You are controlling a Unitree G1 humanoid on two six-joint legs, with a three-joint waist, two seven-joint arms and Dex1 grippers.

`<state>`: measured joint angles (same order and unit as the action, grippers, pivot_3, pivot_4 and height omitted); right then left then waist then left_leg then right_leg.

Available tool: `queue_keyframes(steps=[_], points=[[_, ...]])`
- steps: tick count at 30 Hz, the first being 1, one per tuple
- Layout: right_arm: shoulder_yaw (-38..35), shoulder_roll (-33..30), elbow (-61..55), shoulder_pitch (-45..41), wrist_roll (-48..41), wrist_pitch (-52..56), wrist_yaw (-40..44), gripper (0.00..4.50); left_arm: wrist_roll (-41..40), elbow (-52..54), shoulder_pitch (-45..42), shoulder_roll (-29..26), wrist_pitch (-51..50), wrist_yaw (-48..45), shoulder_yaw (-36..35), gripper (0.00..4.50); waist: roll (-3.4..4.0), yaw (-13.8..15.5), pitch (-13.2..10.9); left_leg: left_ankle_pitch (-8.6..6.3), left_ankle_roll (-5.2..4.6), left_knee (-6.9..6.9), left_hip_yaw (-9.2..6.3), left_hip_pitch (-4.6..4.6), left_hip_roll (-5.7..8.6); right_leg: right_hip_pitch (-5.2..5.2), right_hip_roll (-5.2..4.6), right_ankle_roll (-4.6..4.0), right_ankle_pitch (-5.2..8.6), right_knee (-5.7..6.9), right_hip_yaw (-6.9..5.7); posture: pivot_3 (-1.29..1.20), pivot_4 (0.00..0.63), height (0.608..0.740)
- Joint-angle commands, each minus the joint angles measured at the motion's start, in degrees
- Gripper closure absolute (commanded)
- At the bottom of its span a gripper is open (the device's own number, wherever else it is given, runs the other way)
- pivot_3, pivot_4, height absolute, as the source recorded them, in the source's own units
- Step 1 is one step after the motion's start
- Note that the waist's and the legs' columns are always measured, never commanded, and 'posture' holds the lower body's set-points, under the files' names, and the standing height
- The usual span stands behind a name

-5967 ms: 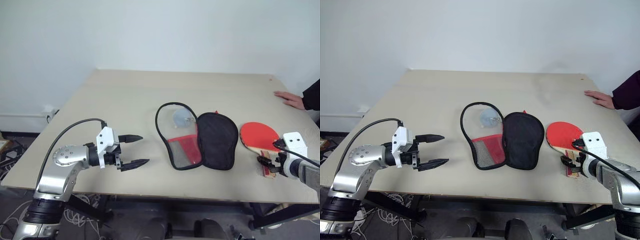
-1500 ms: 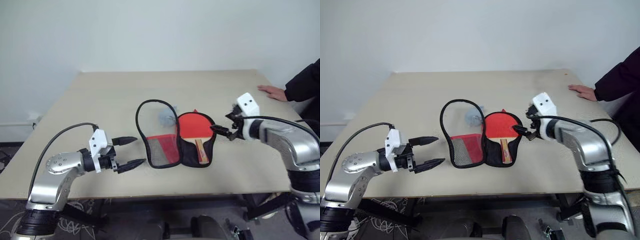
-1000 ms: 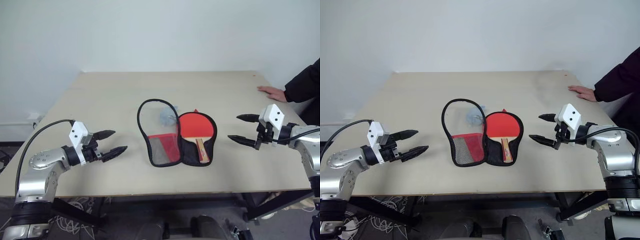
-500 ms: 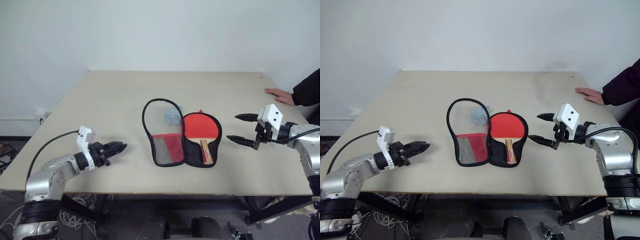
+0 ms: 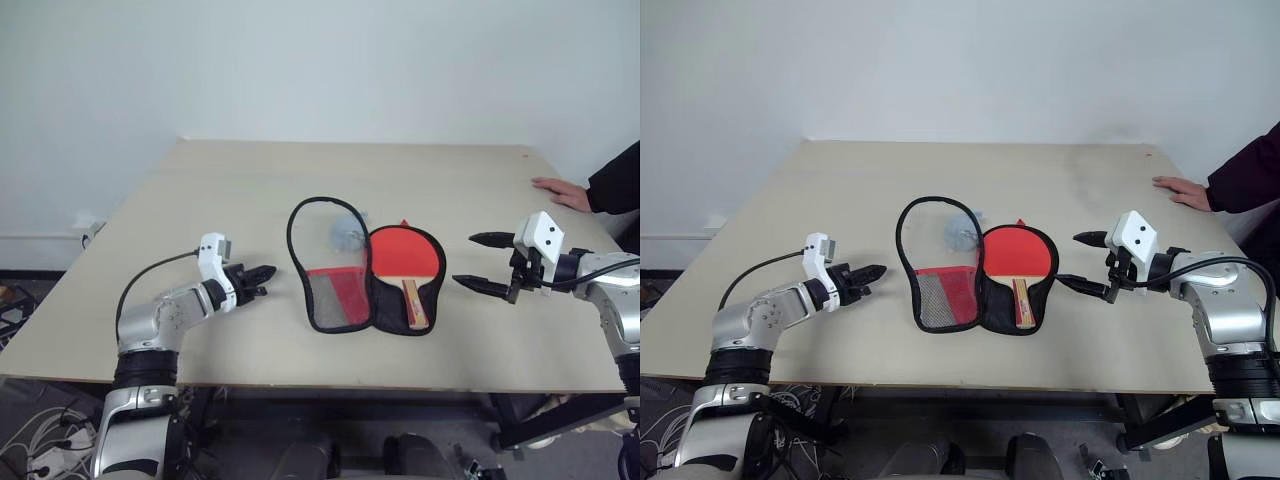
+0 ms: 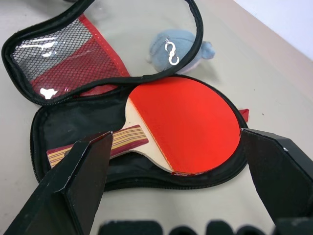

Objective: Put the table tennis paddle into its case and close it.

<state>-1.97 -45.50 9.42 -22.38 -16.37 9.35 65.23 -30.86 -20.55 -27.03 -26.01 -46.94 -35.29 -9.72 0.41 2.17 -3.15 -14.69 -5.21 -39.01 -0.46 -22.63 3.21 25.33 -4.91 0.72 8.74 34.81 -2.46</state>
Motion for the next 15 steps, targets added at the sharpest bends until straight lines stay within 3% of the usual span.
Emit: queue_keyframes(steps=[1,10,15], points=[[-1.4,0.0,-2.7,-1.7,-1.4,0.7,-0.3,0.0,2.5,0.0,-2.3,1.1,0.9,0.7,2.2,4.48,0.0,0.0,0.0,0.0,0.0,-0.01,0.0,0.0,0.0,0.0,0.0,0.0,0.0,0.0,0.0,0.0,0.0,0.721],[-1.5,0.4,-4.8,-1.1,-2.1,2.4,-0.7,0.0,3.0,3.3,-1.5,5.5,0.3,0.4,4.9,4.48,-0.03,0.0,0.0,0.0,0.0,-0.06,-0.02,-0.04,0.0,0.0,-0.02,-0.01,-0.02,0.0,0.06,0.0,0.0,0.721],[-1.7,-0.2,-4.2,-1.2,-2.2,2.7,0.1,0.0,-2.1,9.5,-1.1,7.4,-5.5,-1.7,4.0,4.48,-0.04,0.0,0.0,0.0,0.0,-0.09,-0.02,-0.05,-0.01,0.0,-0.02,-0.01,-0.02,0.0,0.06,0.0,0.0,0.721]])
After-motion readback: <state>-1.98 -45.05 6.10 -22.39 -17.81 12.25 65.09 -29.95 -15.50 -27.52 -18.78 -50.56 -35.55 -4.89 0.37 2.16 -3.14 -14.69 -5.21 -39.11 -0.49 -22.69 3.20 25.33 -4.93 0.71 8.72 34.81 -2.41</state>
